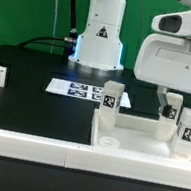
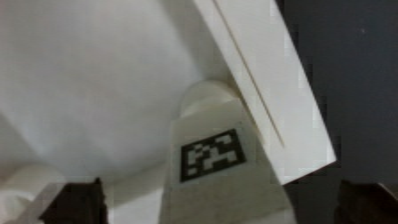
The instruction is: Assemble square table
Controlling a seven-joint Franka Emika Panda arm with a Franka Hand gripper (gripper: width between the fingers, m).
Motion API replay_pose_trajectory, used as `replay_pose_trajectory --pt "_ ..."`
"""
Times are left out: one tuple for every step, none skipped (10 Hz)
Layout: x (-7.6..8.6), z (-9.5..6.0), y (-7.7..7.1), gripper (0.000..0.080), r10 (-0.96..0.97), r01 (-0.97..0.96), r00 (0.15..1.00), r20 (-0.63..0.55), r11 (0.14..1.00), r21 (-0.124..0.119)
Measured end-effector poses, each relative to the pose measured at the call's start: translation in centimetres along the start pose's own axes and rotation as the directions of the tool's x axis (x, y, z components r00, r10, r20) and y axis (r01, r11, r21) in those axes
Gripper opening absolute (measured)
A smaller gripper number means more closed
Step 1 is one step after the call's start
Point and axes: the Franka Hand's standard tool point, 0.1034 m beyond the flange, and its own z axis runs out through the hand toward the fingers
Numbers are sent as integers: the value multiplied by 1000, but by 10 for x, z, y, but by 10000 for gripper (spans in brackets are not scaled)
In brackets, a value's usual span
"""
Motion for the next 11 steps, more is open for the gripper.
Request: replay_pose_trajectory --pt "1 0 1 648 -6 6 1000 0 1000 -1" --pt "1 0 2 541 -6 6 1000 0 1000 -1" --pt "1 0 1 393 24 -24 1000 0 1000 0" --pt "1 0 2 393 38 -38 999 1 999 0" --pt "1 0 2 290 72 -72 997 1 997 -1" --pt "1 0 3 290 159 -159 987 2 987 0" --pt "1 0 4 290 252 -252 968 5 968 3" --pt "0 1 6 290 453 -453 892 17 892 4" --pt "-1 1 6 290 595 -595 803 27 804 -4" --pt "0 2 6 290 753 -754 657 48 657 0" --pt "1 2 8 290 848 -850 525 79 527 -5"
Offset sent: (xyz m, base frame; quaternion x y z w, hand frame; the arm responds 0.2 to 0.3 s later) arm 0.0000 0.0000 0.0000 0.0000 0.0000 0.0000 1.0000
